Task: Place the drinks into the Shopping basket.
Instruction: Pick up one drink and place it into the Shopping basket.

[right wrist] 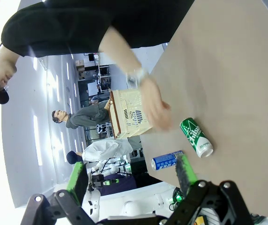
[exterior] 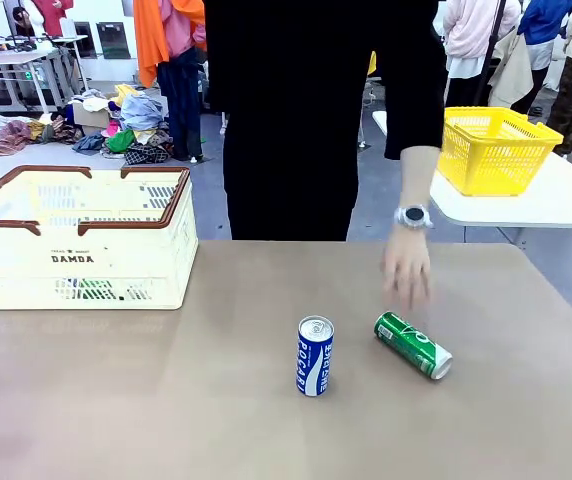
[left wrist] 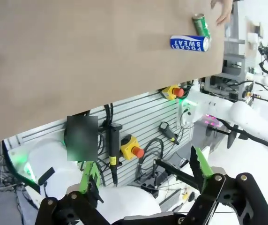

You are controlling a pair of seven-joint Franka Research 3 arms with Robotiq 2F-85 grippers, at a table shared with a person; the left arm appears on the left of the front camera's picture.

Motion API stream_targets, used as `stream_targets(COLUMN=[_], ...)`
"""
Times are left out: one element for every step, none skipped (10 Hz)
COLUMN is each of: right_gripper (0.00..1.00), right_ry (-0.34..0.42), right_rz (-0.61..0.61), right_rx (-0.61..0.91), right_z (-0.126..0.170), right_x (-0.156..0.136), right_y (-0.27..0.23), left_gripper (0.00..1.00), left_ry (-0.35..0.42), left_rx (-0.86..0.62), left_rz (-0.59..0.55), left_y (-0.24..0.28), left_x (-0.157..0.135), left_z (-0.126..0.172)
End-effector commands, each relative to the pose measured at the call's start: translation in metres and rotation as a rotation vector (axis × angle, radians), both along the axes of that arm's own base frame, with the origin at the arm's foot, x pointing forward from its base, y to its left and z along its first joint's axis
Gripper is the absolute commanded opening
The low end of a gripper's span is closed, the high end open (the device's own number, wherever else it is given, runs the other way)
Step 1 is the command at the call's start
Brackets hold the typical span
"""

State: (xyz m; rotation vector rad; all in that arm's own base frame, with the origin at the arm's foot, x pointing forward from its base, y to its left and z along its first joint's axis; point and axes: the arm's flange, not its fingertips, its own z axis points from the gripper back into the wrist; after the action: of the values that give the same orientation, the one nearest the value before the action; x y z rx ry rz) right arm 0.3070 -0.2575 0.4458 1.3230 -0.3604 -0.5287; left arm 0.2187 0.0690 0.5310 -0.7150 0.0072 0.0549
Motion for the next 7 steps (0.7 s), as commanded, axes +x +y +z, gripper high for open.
stream_targets(right_gripper=[1.0, 1.0, 1.0, 1.0, 1.0, 1.0, 1.0], right_ry=[-0.009, -0.009, -0.009, -0.009, -0.009, -0.009, -0.009], right_rz=[-0.002, -0.002, -0.002, -0.002, -0.002, -0.002, -0.002], right_rx=[-0.003, -0.003, -0.003, -0.003, -0.003, -0.003, -0.003], right_z=[0.002, 0.002, 0.002, 0.002, 0.002, 0.002, 0.002], right_x=[-0.001, -0.001, -0.001, -0.001, -0.001, -0.001, -0.001], right_y=[0.002, 0.002, 0.002, 0.002, 0.002, 0.002, 0.002], left_gripper=[1.0, 1.0, 1.0, 1.0, 1.0, 1.0, 1.0], left_ry=[0.04, 0.06, 0.087, 0.111, 0.13, 0.133, 0.123], left_rx=[-0.005, -0.04, 0.021, 0.086, 0.114, 0.171, 0.248], left_rz=[0.061, 0.028, -0.012, -0.04, -0.108, -0.139, -0.166], left_y=[-0.038, -0.075, -0.125, -0.173, -0.221, -0.267, -0.32], left_x=[0.017, 0.031, 0.048, 0.067, 0.086, 0.103, 0.121], left_z=[0.01, 0.022, 0.03, 0.033, 0.032, 0.029, 0.024])
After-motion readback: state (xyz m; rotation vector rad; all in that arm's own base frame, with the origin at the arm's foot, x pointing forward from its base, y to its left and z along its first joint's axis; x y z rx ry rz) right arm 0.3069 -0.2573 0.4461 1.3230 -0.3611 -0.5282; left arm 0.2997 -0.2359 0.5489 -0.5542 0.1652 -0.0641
